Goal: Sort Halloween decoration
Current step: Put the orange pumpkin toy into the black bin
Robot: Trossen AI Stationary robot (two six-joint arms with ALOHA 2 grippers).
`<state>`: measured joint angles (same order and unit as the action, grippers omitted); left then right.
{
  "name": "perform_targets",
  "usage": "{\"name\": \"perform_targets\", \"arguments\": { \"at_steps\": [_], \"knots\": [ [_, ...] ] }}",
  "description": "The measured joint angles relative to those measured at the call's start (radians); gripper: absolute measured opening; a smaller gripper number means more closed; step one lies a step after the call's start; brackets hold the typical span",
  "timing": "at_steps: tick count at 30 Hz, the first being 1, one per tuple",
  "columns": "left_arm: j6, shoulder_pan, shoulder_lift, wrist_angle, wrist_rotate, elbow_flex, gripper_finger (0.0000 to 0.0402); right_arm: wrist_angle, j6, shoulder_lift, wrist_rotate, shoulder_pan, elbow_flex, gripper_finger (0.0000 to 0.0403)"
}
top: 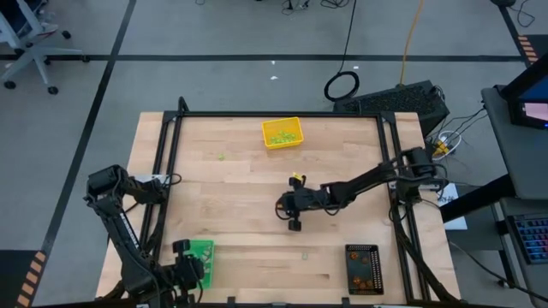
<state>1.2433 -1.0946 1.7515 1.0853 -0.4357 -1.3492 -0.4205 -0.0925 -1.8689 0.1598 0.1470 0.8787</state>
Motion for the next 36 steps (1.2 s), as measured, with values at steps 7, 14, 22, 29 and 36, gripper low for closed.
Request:
{"name": "perform_targets", "arguments": {
  "at_steps": [7, 14, 22, 29, 36],
  "knots": [
    [-0.001, 0.000, 0.000, -0.004, -0.065, 0.000, 0.0132, 0.178, -0.002, 0.161, -0.039, 0.066, 0.002, 0.0022],
    [0.000, 0.001, 0.000, -0.007, -0.093, 0.000, 0.0132, 0.474, -0.134, 0.224, 0.120, 0.120, 0.002, 0.0018],
    [0.001, 0.001, 0.000, -0.018, -0.118, 0.000, 0.0132, 0.442, -0.182, 0.215, 0.208, 0.073, -0.108, 0.0161],
    [-0.016, 0.001, 0.000, -0.030, -0.119, 0.000, 0.0132, 0.245, -0.190, 0.220, 0.180, 0.126, -0.238, 0.0230],
    [-0.019, 0.001, 0.000, -0.030, -0.123, 0.000, 0.0132, 0.069, -0.244, 0.222, 0.234, 0.172, -0.353, 0.0225]
  ]
}}
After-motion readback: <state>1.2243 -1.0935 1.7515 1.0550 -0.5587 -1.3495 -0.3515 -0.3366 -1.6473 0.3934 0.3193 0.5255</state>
